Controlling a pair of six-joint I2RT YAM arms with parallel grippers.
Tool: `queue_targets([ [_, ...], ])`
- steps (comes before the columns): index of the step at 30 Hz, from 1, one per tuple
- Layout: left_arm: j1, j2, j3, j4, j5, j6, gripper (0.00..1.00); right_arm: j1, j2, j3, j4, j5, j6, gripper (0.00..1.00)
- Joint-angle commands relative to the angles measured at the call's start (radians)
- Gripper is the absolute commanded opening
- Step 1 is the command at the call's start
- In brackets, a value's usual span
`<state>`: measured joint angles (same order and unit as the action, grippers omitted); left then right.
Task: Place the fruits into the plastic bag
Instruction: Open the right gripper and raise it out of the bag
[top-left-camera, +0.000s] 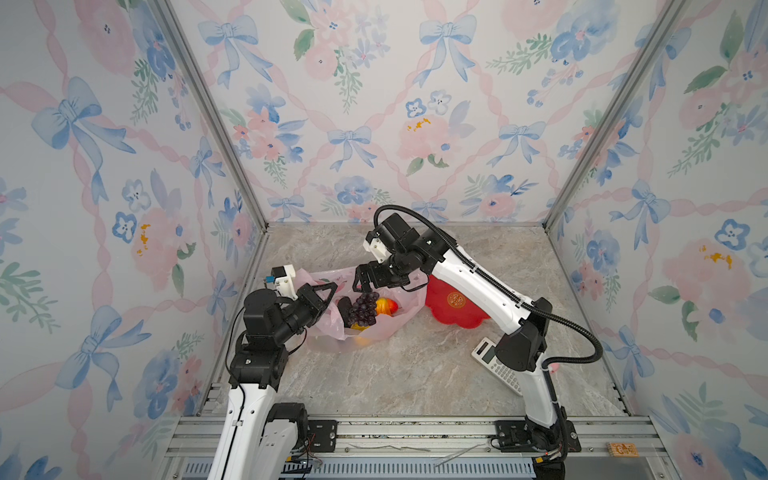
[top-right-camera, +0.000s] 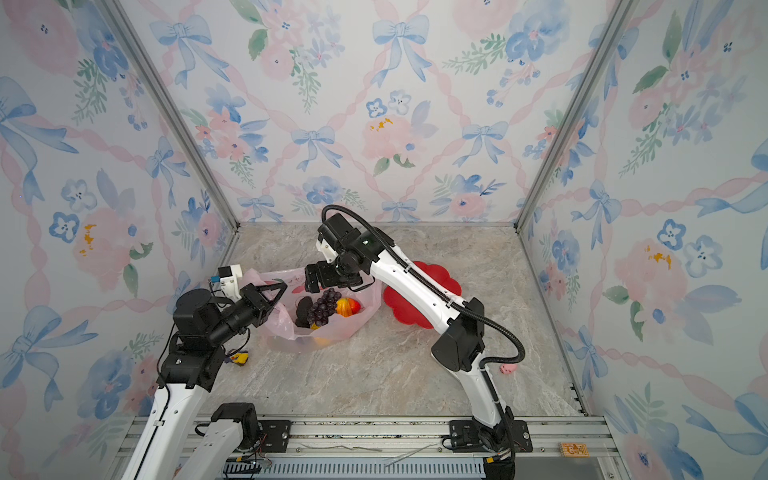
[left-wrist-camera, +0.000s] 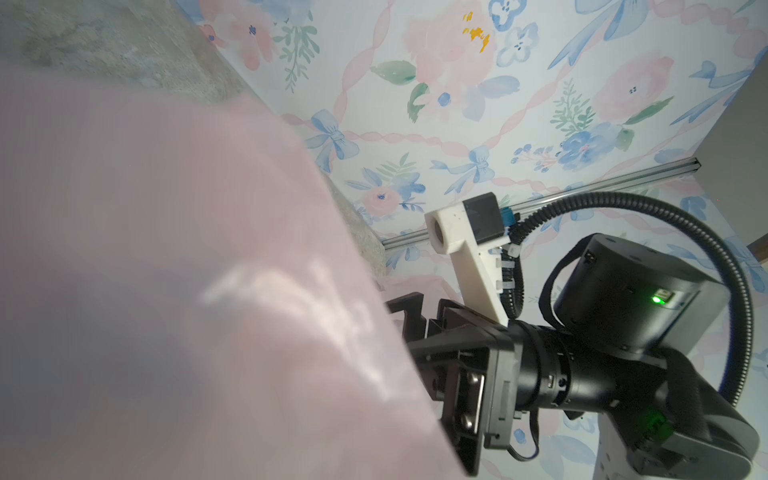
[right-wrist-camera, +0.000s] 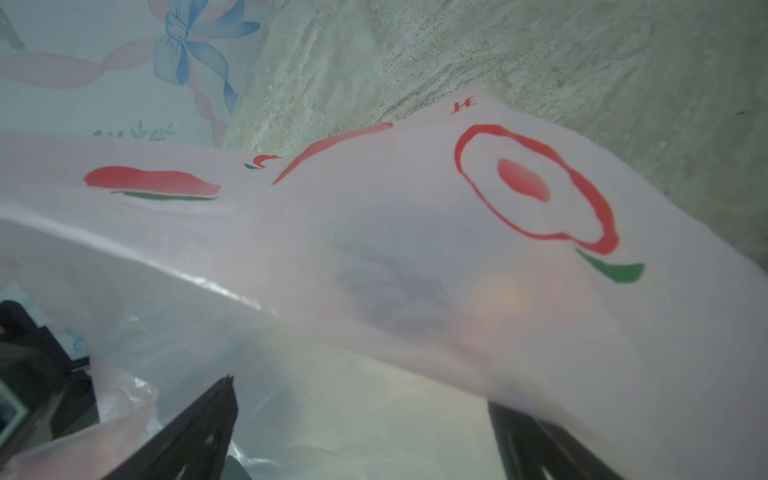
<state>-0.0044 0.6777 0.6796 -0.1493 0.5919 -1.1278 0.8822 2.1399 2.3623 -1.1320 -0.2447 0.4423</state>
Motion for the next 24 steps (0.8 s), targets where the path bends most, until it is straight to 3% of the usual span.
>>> queue_targets([
  [1, 0.011, 0.012, -0.018, 0.041, -0.006, -0.003, 0.00, 0.036, -0.053, 0.081, -0.135, 0.090, -0.092, 0.96],
  [8, 0.014, 0.028, -0.052, 0.085, -0.010, -0.028, 0.00, 0.087, -0.174, 0.116, -0.139, 0.284, -0.163, 0.96],
  [12, 0.015, 0.036, -0.055, 0.091, -0.013, -0.030, 0.00, 0.083, -0.317, -0.015, -0.048, 0.469, -0.179, 0.96],
  [15, 0.015, 0.040, -0.051, 0.091, -0.014, -0.030, 0.00, 0.026, -0.437, -0.169, 0.043, 0.531, -0.142, 0.96],
  [17, 0.015, 0.042, -0.052, 0.092, -0.014, -0.029, 0.00, -0.056, -0.538, -0.301, 0.121, 0.462, -0.100, 0.96],
  [24, 0.018, 0.035, -0.051, 0.091, -0.014, -0.030, 0.00, -0.458, -0.725, -0.717, 0.400, -0.104, 0.176, 0.96],
])
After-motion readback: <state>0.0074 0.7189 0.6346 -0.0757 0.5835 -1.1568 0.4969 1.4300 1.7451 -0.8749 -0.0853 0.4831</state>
